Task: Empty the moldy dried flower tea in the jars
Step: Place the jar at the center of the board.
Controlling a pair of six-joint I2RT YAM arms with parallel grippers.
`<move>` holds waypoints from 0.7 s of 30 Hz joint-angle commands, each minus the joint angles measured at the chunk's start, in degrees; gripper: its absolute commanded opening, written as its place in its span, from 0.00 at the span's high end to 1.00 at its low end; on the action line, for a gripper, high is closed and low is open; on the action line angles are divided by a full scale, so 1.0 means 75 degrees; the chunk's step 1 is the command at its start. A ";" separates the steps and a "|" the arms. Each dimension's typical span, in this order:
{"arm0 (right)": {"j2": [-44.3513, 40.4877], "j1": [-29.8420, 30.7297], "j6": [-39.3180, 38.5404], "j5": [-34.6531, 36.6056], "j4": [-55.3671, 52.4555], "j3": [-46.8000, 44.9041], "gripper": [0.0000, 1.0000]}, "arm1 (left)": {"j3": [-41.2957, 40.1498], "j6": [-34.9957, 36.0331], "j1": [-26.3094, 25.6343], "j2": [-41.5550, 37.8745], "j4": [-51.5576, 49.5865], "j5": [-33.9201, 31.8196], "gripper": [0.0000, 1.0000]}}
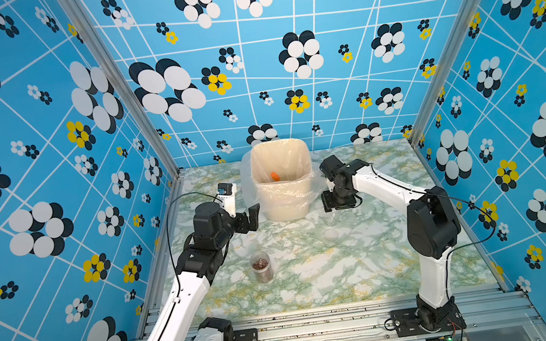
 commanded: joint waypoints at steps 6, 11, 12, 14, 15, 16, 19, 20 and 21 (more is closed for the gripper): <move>0.0100 0.0010 -0.0060 -0.0016 -0.0695 0.0592 0.23 | -0.0118 0.0172 -0.0039 -0.0174 0.0151 -0.0055 0.01; -0.0250 0.0010 0.0010 0.0007 -0.0783 0.0660 0.19 | -0.0138 0.0194 -0.0041 -0.0226 0.0151 -0.0078 0.01; -0.0375 0.0010 0.0045 0.0007 -0.0777 0.0619 0.18 | -0.0139 0.0206 -0.0038 -0.0235 0.0148 -0.0094 0.00; -0.0634 0.0010 0.0131 0.0007 -0.0745 0.0547 0.17 | -0.0148 0.0228 -0.0041 -0.0255 0.0139 -0.0103 0.01; -0.0803 0.0010 0.0186 -0.0014 -0.0704 0.0469 0.16 | -0.0149 0.0233 -0.0040 -0.0274 0.0139 -0.0113 0.00; -0.0945 0.0014 0.0234 -0.0019 -0.0658 0.0397 0.16 | -0.0165 0.0230 -0.0037 -0.0289 0.0136 -0.0108 0.01; -0.1471 0.0055 0.0366 -0.0019 -0.0522 0.0133 0.15 | -0.0162 0.0243 -0.0038 -0.0335 0.0146 -0.0135 0.01; -0.1659 0.0067 0.0415 -0.0016 -0.0470 0.0028 0.14 | -0.0162 0.0253 -0.0035 -0.0341 0.0147 -0.0140 0.00; -0.1863 0.0068 0.0460 0.0001 -0.0439 -0.0087 0.14 | -0.0168 0.0253 -0.0032 -0.0363 0.0151 -0.0132 0.01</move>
